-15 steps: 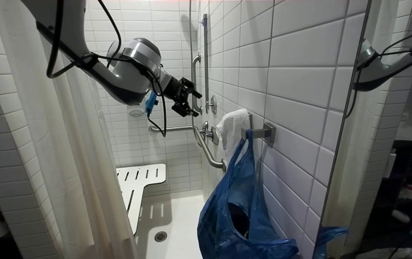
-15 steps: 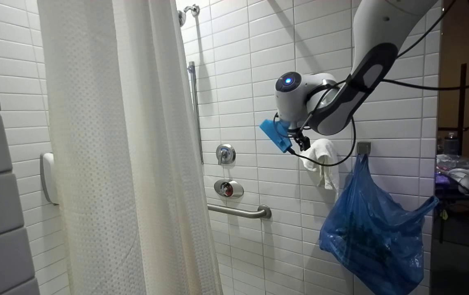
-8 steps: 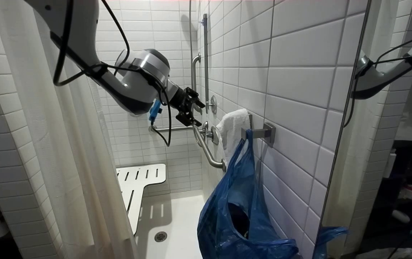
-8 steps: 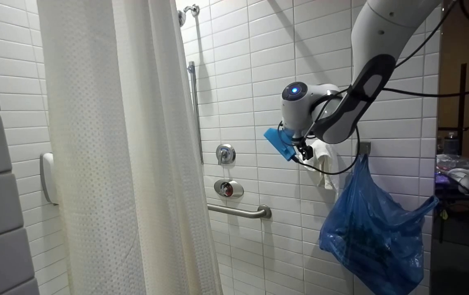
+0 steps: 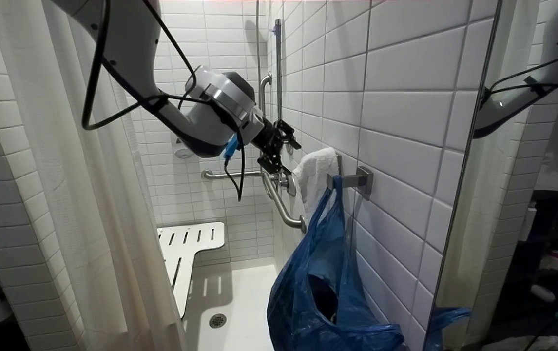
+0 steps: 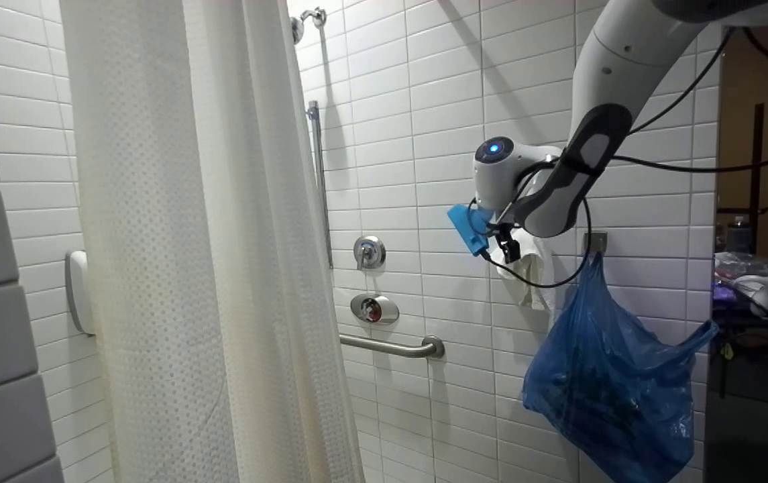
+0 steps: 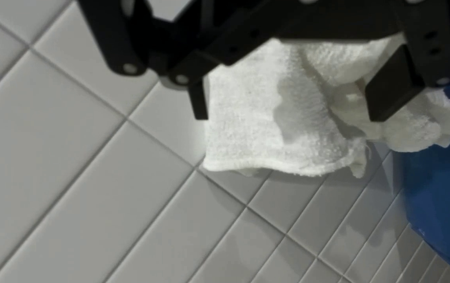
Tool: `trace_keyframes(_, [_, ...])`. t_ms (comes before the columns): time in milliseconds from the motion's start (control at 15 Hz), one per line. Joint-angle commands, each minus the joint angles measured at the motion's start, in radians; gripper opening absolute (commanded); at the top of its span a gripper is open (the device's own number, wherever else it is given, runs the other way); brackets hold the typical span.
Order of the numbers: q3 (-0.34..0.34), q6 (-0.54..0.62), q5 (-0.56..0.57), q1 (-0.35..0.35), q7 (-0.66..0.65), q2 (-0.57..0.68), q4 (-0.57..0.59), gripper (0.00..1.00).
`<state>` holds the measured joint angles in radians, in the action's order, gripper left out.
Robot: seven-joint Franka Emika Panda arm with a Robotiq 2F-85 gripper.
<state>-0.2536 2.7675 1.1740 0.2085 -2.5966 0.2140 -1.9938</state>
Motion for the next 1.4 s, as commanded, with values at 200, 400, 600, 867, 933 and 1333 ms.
trace_keyframes(200, [-0.252, 0.113, -0.113, -0.163, -0.011, 0.072, 0.114, 1.00])
trace_keyframes(400, [-0.422, 0.185, -0.115, -0.297, -0.010, 0.133, 0.153, 1.00])
trace_keyframes(600, [-0.653, 0.288, -0.138, -0.482, -0.008, 0.223, 0.186, 1.00])
trace_keyframes(867, [-0.945, 0.464, -0.279, -0.706, -0.019, 0.399, 0.172, 1.00])
trace_keyframes(933, [-1.015, 0.520, -0.337, -0.759, -0.022, 0.459, 0.152, 1.00])
trace_keyframes(1333, [-1.161, 0.702, -0.671, -0.993, 0.201, 0.626, -0.082, 1.00])
